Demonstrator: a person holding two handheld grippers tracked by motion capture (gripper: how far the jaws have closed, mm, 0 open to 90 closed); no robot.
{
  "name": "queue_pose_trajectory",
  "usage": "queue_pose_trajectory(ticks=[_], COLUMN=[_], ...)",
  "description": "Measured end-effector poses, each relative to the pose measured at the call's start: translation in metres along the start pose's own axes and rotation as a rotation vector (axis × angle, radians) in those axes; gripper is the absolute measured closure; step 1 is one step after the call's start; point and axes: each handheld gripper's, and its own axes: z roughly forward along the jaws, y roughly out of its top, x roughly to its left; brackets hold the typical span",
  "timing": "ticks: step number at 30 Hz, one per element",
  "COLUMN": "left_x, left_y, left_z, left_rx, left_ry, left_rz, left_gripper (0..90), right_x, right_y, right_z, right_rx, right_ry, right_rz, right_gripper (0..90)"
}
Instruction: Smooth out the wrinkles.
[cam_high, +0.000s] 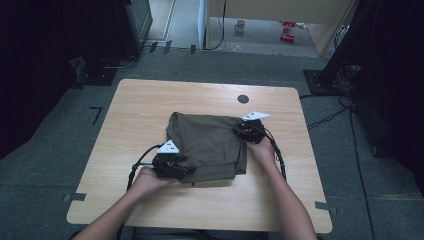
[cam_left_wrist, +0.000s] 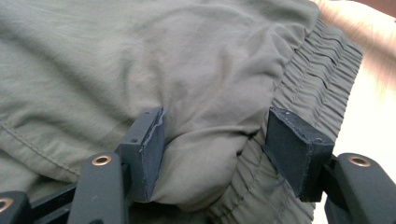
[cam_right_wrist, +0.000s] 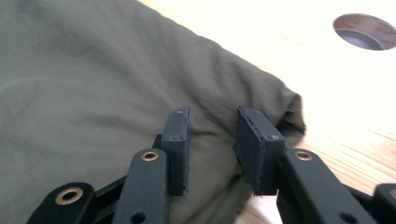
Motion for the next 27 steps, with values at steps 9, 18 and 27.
queue_pose_trajectory(ticks=[9,18,27], left_x=[-0.001,0.026,0.069], left_y=[0.019,0.037,0.029], left_z=[-0.021,-0.035,-0.008], left_rx=[-0.041,-0.062,0.034], left_ry=[-0.008,0.100,0.117], left_rz=[0.026,0.020,-0.011], left_gripper=[36.0,36.3,37.5], right_x=[0.005,0.017,0.051], right_y=[0.010,0.001,-0.027], right_z=[-0.025,-0.052,-0.056], right_rx=[-0.027,-0.060,0.024], right_ry=[0.046,0.125,0.183], right_rz=[0.059,0.090,-0.027], right_gripper=[60.7,57.8,55.7])
